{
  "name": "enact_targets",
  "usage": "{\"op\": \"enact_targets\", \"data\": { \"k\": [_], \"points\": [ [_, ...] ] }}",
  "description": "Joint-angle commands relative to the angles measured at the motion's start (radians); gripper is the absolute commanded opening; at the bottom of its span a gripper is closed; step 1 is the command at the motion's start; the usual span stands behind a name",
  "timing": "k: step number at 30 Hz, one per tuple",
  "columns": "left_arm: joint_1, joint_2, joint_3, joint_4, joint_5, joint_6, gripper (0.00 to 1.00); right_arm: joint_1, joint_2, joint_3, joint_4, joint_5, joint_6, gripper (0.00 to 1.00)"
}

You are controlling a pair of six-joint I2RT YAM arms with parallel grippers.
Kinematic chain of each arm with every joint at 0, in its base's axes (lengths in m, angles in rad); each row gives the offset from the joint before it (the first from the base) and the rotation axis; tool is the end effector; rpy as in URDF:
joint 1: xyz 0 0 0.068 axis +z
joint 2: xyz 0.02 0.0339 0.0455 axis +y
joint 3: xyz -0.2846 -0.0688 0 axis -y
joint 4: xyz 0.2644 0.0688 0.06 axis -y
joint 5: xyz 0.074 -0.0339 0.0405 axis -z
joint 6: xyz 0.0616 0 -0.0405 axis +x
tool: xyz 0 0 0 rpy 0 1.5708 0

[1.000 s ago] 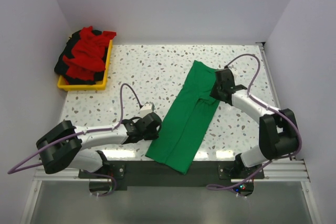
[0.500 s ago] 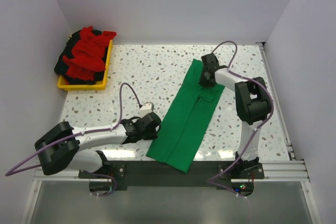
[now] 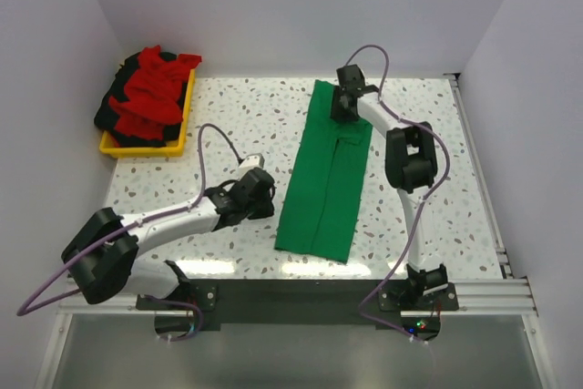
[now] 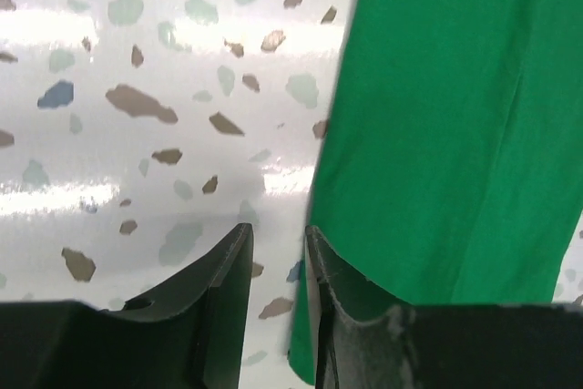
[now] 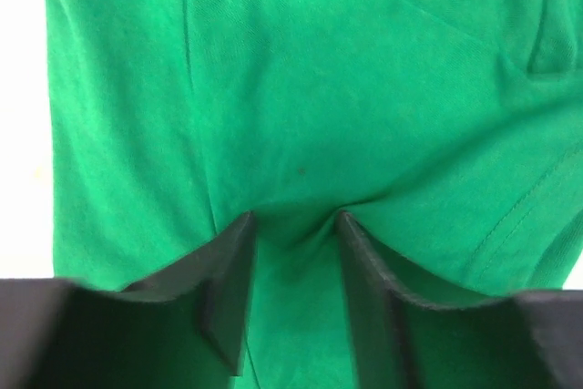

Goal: Fold and stack the t-shirts
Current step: Fold the tshirt

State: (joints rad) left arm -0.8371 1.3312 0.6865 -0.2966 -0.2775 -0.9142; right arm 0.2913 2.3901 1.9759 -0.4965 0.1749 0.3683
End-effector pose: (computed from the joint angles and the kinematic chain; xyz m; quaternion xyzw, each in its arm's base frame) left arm 0.1989 -0.1954 0.1713 -0.0791 0.9394 -0.1512 0.2974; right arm 0.5555 0.1554 0.1499 0.0646 0.9406 0.0264 0.3322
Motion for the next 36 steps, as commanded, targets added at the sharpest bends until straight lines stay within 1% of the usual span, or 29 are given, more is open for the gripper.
{"op": "enact_targets", "data": {
  "k": [1,3,4,6,7,9,10,12,16,19,20,21,22,23,24,25,26,29,30,31,32,33,34,35,36],
  "points": [
    [0.041,0.042,0.074,0.059,0.055,0.074,0.35,-0.015,0.151,0.182,-0.109,-0.081,-0.072,0.49],
    [0.064,0.071,0.099,0.08,0.096,0.09,0.36,-0.017,0.226,0.268,-0.12,-0.118,-0.095,0.53],
    [0.07,0.082,0.107,0.086,0.11,0.093,0.37,-0.018,0.25,0.344,-0.125,-0.127,-0.1,0.58],
    [0.082,0.111,0.125,0.097,0.142,0.101,0.38,-0.023,0.286,0.399,-0.111,-0.164,-0.109,0.64],
    [0.087,0.117,0.131,0.099,0.15,0.104,0.38,-0.024,0.291,0.428,-0.087,-0.172,-0.112,0.71],
    [0.092,0.132,0.143,0.102,0.169,0.112,0.4,-0.026,0.287,0.437,-0.057,-0.173,-0.112,0.78],
    [0.092,0.134,0.146,0.102,0.173,0.113,0.4,-0.026,0.273,0.437,-0.036,-0.199,-0.114,0.84],
    [0.092,0.134,0.148,0.103,0.182,0.121,0.42,-0.027,0.245,0.428,-0.014,-0.203,-0.115,0.9],
    [0.092,0.131,0.133,0.113,0.213,0.144,0.45,-0.026,0.147,0.402,-0.017,-0.199,-0.118,0.93],
    [0.092,0.12,0.104,0.128,0.231,0.149,0.45,-0.026,0.034,0.35,-0.042,-0.178,-0.111,0.93],
    [0.093,0.112,0.096,0.142,0.242,0.149,0.44,-0.026,-0.041,0.325,-0.05,-0.149,-0.095,0.93],
    [0.092,0.106,0.088,0.151,0.25,0.15,0.43,-0.026,-0.083,0.254,-0.056,-0.138,-0.083,0.93],
    [0.092,0.097,0.078,0.16,0.265,0.152,0.41,-0.026,-0.174,0.207,-0.056,-0.126,-0.053,0.92],
    [0.092,0.092,0.074,0.175,0.27,0.155,0.39,-0.026,-0.222,0.152,-0.053,-0.118,-0.036,0.92],
    [0.092,0.086,0.068,0.178,0.273,0.156,0.37,-0.027,-0.27,0.023,-0.028,-0.117,-0.023,0.89],
    [0.092,0.076,0.068,0.185,0.273,0.162,0.36,-0.027,-0.329,-0.05,-0.013,-0.115,0.012,0.88],
    [0.092,0.071,0.064,0.203,0.305,0.169,0.34,-0.026,-0.429,-0.203,0.031,-0.118,0.024,0.83],
    [0.089,0.063,0.059,0.232,0.343,0.181,0.28,-0.024,-0.581,-0.438,0.099,-0.152,0.087,0.78],
    [0.086,0.063,0.054,0.24,0.353,0.182,0.26,-0.024,-0.677,-0.58,0.131,-0.172,0.104,0.74],
    [0.084,0.065,0.054,0.247,0.359,0.184,0.25,-0.023,-0.716,-0.65,0.151,-0.195,0.131,0.7],
    [0.073,0.066,0.05,0.261,0.363,0.183,0.23,-0.018,-0.764,-0.78,0.17,-0.207,0.144,0.65],
    [0.069,0.072,0.045,0.267,0.366,0.182,0.22,-0.011,-0.84,-0.843,0.2,-0.23,0.159,0.62],
    [0.063,0.079,0.041,0.274,0.368,0.181,0.22,-0.001,-0.883,-0.905,0.225,-0.245,0.182,0.59],
    [0.046,0.085,0.038,0.281,0.365,0.179,0.21,0.011,-0.919,-1.002,0.24,-0.252,0.19,0.56],
    [0.038,0.091,0.028,0.281,0.366,0.178,0.21,0.038,-0.948,-1.043,0.243,-0.246,0.198,0.54]
  ]
}}
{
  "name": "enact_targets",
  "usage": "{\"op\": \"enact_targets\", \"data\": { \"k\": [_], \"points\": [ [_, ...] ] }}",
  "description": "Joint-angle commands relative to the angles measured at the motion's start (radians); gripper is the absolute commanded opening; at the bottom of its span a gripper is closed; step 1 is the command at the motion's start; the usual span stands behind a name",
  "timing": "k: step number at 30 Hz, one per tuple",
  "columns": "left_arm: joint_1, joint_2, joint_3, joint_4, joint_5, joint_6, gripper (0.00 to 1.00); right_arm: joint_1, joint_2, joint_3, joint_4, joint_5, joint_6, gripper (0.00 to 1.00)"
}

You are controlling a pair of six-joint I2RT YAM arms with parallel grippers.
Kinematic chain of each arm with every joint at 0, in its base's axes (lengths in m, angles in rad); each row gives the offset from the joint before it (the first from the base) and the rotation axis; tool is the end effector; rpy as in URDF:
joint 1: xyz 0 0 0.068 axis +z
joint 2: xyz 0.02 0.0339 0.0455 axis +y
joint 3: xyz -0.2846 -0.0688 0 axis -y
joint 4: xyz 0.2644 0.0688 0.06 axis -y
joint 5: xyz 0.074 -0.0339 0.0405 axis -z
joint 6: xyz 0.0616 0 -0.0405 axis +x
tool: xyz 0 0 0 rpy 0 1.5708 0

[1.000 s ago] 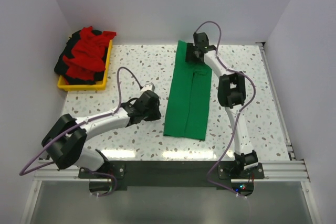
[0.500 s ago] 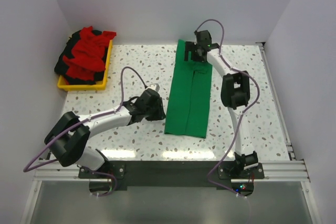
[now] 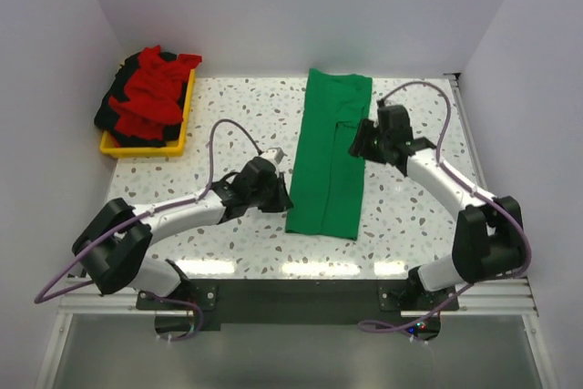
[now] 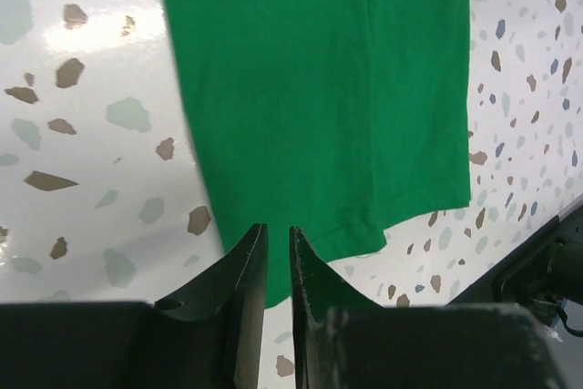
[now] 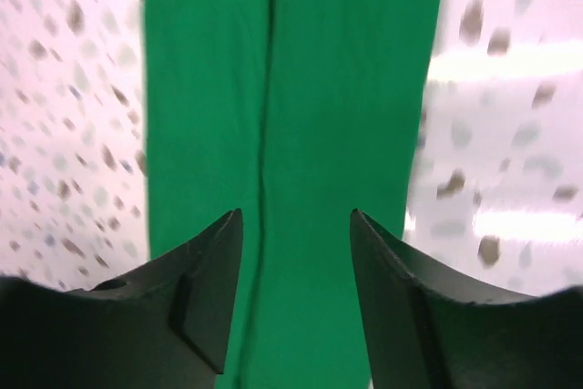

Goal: Fold and stack the t-shirts
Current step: Fold the tshirt

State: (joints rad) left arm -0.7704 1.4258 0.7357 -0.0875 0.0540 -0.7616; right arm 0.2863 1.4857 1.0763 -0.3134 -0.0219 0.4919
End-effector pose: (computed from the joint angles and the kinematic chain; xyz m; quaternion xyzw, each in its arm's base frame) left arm 0.2256 -0.2235 0.1780 0.0145 0.9220 -0.2856 0.2610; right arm 0.3487 0.1041 0.2572 0.0890 0.9070 0.1653 0.3768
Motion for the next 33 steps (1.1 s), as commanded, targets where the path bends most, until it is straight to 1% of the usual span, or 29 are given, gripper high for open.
{"op": "enact_targets", "data": {
  "k": [1,2,4,5,8,14,23,25,26,28,30,33],
  "points": [
    [-0.036,0.011,-0.027,0.1,0.035,0.025,0.2,0.063,-0.104,-0.18,0.065,-0.056,0.095,0.52],
    [-0.05,0.018,-0.035,0.115,0.03,0.022,0.19,0.08,-0.129,-0.247,0.076,-0.065,0.106,0.5],
    [-0.058,0.034,-0.058,0.132,0.027,0.012,0.18,0.125,-0.201,-0.304,0.073,-0.062,0.145,0.48],
    [-0.061,0.039,-0.067,0.137,0.027,0.008,0.18,0.132,-0.232,-0.367,0.079,-0.067,0.158,0.47],
    [-0.063,0.044,-0.102,0.147,0.014,-0.007,0.17,0.152,-0.327,-0.491,0.111,-0.076,0.209,0.46],
    [-0.075,0.081,-0.142,0.154,0.007,-0.027,0.17,0.157,-0.416,-0.614,0.085,-0.098,0.234,0.46],
    [-0.084,0.082,-0.147,0.144,-0.006,-0.035,0.16,0.157,-0.499,-0.651,0.002,-0.115,0.224,0.44],
    [-0.084,0.085,-0.147,0.144,-0.008,-0.035,0.16,0.159,-0.533,-0.627,-0.036,-0.109,0.223,0.44],
    [-0.086,0.084,-0.148,0.141,-0.008,-0.035,0.16,0.159,-0.545,-0.589,-0.071,-0.107,0.221,0.44],
    [-0.086,0.082,-0.148,0.137,-0.008,-0.035,0.16,0.159,-0.574,-0.56,-0.088,-0.108,0.218,0.44],
    [-0.086,0.076,-0.153,0.137,-0.011,-0.033,0.16,0.157,-0.575,-0.538,-0.07,-0.116,0.224,0.44],
    [-0.086,0.071,-0.156,0.135,-0.014,-0.033,0.16,0.166,-0.507,-0.527,-0.027,-0.147,0.237,0.43]
  ]
}}
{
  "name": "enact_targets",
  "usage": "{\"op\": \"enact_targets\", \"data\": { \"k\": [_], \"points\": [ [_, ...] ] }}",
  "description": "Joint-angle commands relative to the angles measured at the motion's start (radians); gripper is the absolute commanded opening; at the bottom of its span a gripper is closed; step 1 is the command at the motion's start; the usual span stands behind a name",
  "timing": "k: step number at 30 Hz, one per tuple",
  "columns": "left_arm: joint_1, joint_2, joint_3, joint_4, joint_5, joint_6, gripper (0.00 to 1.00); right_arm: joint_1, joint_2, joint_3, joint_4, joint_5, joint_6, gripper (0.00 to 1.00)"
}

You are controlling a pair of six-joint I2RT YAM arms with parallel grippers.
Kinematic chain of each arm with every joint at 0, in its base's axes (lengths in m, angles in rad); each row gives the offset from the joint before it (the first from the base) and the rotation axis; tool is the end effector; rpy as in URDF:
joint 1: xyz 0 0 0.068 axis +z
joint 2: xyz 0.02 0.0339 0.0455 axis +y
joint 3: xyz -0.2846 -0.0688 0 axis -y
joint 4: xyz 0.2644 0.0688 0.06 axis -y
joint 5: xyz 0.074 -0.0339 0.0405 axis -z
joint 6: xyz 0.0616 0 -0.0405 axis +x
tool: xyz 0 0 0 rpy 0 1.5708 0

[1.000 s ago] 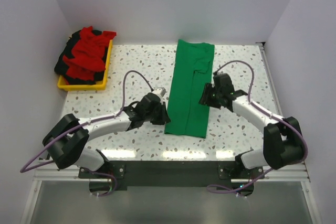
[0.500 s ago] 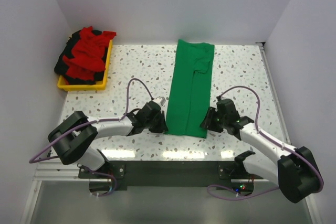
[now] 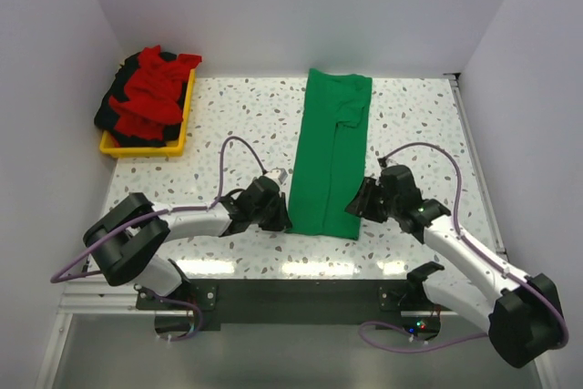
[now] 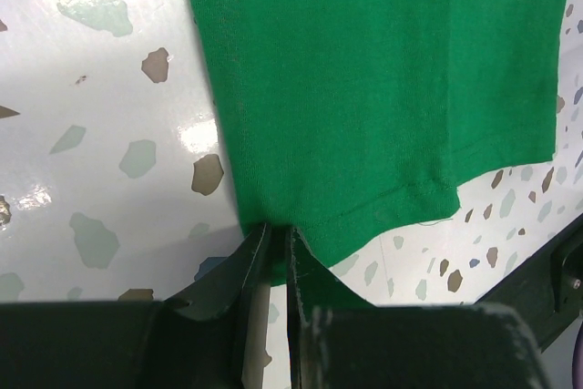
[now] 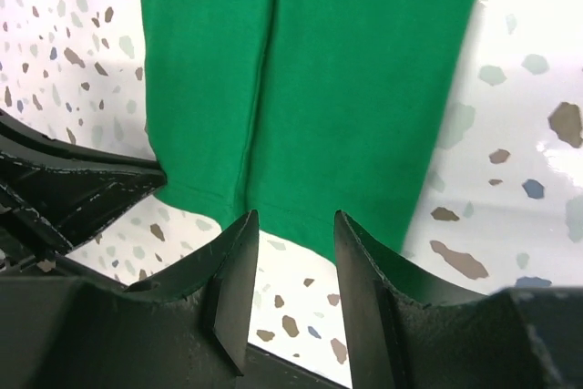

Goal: Fold and stack the t-shirts
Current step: Fold the tshirt

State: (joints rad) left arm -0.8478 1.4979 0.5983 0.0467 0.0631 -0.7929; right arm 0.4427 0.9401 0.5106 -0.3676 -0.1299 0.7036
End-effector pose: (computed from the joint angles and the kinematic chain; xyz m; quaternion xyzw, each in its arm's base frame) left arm 0.1955 -0.2274 0.1256 0.0368 0.9351 -0.2769 0.2178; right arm 0.1881 0.0980 0.1912 0.0959 0.9195 0.2547 0.2837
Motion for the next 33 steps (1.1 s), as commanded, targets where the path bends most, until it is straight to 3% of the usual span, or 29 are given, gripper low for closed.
{"op": "enact_targets", "data": {
  "k": [1,10,19,28,33],
  "points": [
    [-0.008,-0.002,-0.018,-0.001,-0.026,0.0,0.16,0.016,0.07,0.036,0.045,-0.048,0.031,0.42],
    [-0.007,-0.001,-0.025,-0.004,-0.026,-0.002,0.16,0.06,0.17,-0.066,0.17,-0.053,0.077,0.41],
    [-0.007,0.005,-0.034,-0.007,-0.028,-0.002,0.16,0.062,0.031,-0.144,-0.022,0.025,0.063,0.43],
    [-0.008,-0.022,-0.028,-0.024,-0.026,0.007,0.17,0.062,-0.043,-0.136,-0.103,0.052,0.066,0.44],
    [-0.007,-0.099,-0.015,-0.045,-0.008,0.02,0.23,0.062,-0.087,-0.097,-0.154,0.073,0.065,0.44]
  ]
}}
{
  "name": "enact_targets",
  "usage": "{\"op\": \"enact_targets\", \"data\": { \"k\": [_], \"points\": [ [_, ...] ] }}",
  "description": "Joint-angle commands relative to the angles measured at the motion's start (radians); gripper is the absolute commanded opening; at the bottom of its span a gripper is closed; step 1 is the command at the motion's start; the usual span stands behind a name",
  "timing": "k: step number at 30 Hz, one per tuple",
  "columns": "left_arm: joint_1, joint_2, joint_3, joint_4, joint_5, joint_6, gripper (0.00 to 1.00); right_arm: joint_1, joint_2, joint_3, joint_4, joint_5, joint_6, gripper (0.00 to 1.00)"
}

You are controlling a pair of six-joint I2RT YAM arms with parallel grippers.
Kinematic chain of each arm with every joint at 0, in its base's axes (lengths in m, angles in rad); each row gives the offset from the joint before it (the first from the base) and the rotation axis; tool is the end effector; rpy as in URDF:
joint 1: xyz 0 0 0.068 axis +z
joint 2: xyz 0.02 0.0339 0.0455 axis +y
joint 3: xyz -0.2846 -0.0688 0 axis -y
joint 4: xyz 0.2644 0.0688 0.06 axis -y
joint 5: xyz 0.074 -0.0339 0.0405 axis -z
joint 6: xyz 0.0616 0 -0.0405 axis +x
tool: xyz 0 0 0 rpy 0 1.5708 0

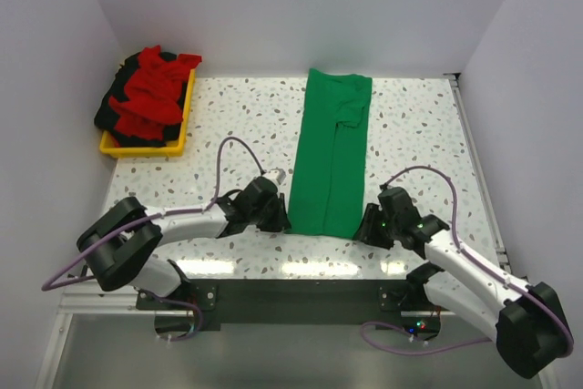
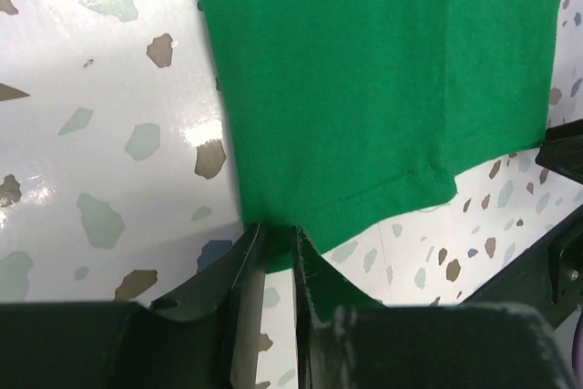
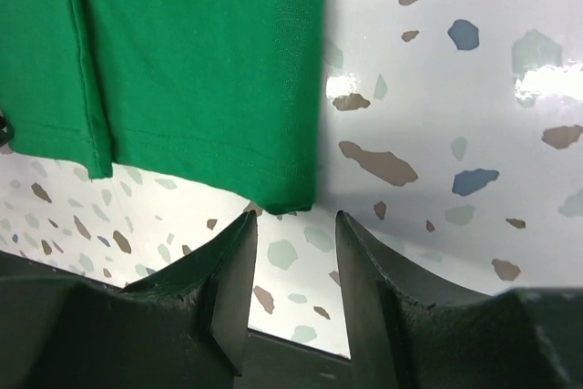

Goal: Fold and stack the t-shirts
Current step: Fold the tshirt

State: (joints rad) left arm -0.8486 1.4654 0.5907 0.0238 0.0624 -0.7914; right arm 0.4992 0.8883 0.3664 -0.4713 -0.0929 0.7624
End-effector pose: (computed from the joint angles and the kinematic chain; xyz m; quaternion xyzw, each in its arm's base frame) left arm 0.1921 -0.2239 0.1302 0.0377 0.9348 -0.2773 0.2188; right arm 0.1496 0.0881 0.1412 0.1125 0.9510 0.2037 0.2035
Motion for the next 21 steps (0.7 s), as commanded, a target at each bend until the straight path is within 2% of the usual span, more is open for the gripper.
{"op": "enact_targets", "data": {
  "k": [1,5,11,19,21],
  "points": [
    [-0.007,-0.082,0.001,-0.056,-0.007,0.02,0.24,0.006,-0.041,0.051,-0.064,0.042,0.005,0.44],
    [-0.006,-0.16,0.018,-0.119,-0.036,0.026,0.33,0.006,-0.057,0.06,-0.084,0.058,0.009,0.44],
    [0.008,-0.163,0.014,-0.147,-0.055,0.037,0.45,0.006,-0.06,0.048,-0.056,0.061,0.032,0.44],
    [0.011,-0.158,-0.002,-0.114,0.002,0.038,0.47,0.004,-0.038,0.026,-0.012,0.044,0.041,0.44],
    [0.014,-0.192,-0.023,-0.049,0.06,0.037,0.47,0.006,-0.037,0.02,-0.001,0.035,0.046,0.44]
  ]
}}
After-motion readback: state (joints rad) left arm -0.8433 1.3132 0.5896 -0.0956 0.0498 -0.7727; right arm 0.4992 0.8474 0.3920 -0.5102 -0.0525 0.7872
